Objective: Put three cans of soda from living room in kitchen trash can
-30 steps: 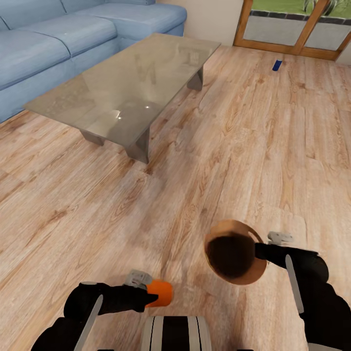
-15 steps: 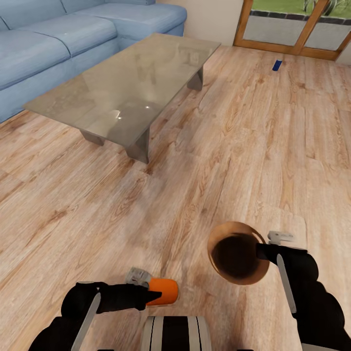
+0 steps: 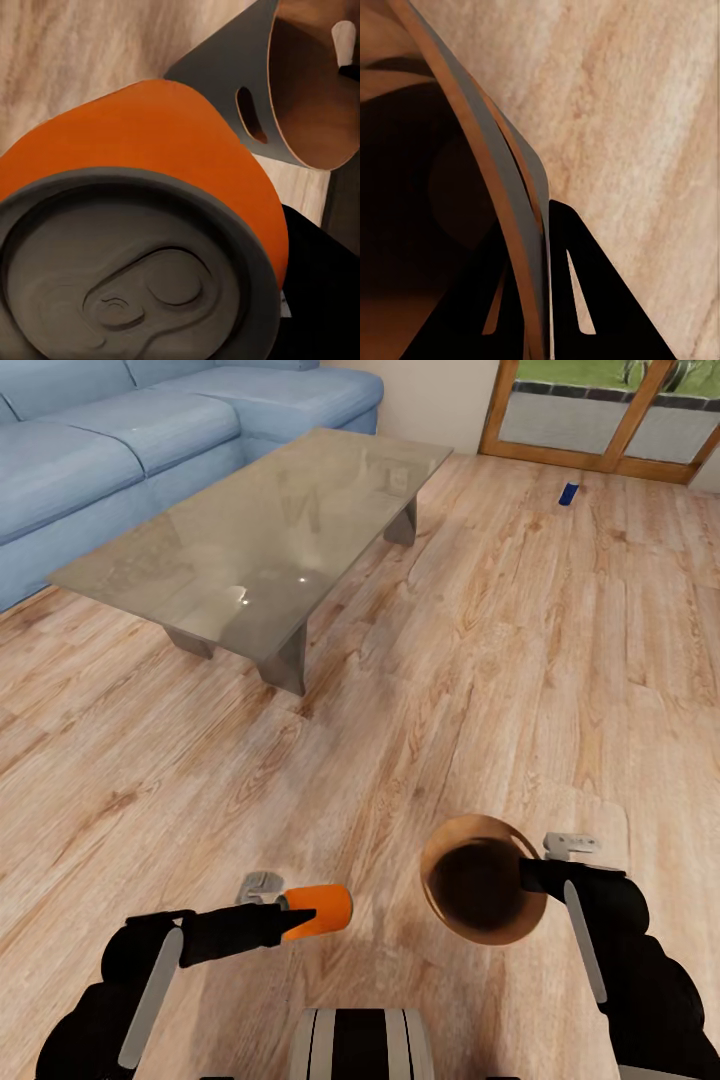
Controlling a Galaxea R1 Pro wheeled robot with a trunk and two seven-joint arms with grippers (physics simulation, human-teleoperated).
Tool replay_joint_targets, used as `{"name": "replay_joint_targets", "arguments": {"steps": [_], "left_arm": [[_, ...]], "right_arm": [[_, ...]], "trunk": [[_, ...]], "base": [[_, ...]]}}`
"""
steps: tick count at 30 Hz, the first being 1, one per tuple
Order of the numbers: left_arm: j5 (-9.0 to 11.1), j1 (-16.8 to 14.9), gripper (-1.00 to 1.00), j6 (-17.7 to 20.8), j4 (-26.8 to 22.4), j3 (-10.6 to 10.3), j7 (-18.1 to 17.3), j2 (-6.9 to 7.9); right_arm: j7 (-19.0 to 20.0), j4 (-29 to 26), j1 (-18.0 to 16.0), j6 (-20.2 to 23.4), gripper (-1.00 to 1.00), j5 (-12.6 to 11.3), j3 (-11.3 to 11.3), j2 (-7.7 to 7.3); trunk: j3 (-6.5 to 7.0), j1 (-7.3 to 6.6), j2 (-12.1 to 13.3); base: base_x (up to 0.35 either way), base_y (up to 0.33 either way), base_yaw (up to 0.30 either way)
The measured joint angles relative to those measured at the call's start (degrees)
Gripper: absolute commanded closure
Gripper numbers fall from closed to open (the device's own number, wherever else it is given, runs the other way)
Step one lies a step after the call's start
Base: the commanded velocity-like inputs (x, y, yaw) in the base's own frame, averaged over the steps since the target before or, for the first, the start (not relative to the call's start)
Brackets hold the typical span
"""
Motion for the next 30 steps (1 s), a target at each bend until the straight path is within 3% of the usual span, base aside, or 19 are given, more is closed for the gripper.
{"name": "replay_joint_targets", "arguments": {"steps": [4,5,8,11,13,15,17,19,23,27,30], "left_arm": [[1.36,-0.36,1.0,0.17,-0.05,0.0,-0.03,-1.36],[2.44,-0.99,1.0,0.32,-0.07,-0.02,-0.03,-2.62],[2.99,-2.62,1.0,0.35,-0.07,-0.15,-0.01,-5.66],[2.88,-3.65,1.0,0.28,-0.06,-0.3,0.03,-7.78],[2.88,-4.12,1.0,0.26,-0.05,-0.33,0.0,-8.33],[2.84,-4.4,1.0,0.24,-0.05,-0.33,-0.02,-8.51],[3.05,-5.44,1.0,0.29,-0.03,-0.32,-0.01,-8.73],[2.95,-5.9,1.0,0.26,0.01,-0.4,0.02,-8.88],[2.93,-6.3,1.0,0.26,0.03,-0.53,0.06,-9.96],[2.84,-6.36,1.0,0.23,0.12,-0.61,0.26,-10.53],[2.51,-6.38,1.0,0.22,0.3,-0.71,0.53,-10.91]], "right_arm": [[-0.13,-0.01,-0.01,-0.26,1.0,0.4,-0.02,0.12],[-0.41,-0.01,-0.01,-0.45,1.0,0.17,0.04,0.24],[-0.71,0.01,0.0,-0.61,1.0,0.31,0.4,0.68],[-0.86,0.02,0.01,-0.65,1.0,0.43,2.62,0.84],[-0.88,0.0,-0.34,-0.7,1.0,0.24,4.05,1.31],[-0.88,-0.02,-1.07,-0.66,1.0,1.2,4.8,3.35],[-0.8,0.01,-1.38,-0.68,1.0,-0.43,5.21,4.98],[-0.74,0.01,-1.46,-0.69,1.0,-1.57,5.73,5.49],[-0.89,0.01,-1.56,-0.65,1.0,1.55,7.14,6.27],[-0.74,0.01,-1.58,-0.67,1.0,-0.29,7.54,7.7],[-0.67,0.0,-1.58,-0.67,1.0,0.42,7.67,9.56]], "trunk": [[0.0,0.0,0.0],[0.0,0.0,0.0],[0.0,0.0,0.0],[0.0,0.0,0.0],[0.0,0.0,0.0],[0.0,0.0,0.0],[0.0,0.0,0.0],[0.0,0.0,0.0],[0.0,0.0,0.0],[0.0,0.0,0.0],[0.0,0.0,0.0]], "base": [[0.0,0.0,0.0],[0.0,0.0,0.0],[0.0,0.0,0.0],[0.0,0.0,0.0],[0.0,0.0,0.0],[0.0,0.0,0.0],[0.0,0.0,0.0],[0.0,0.0,0.0],[0.0,0.0,0.0],[0.0,0.0,0.0],[0.0,0.0,0.0]]}}
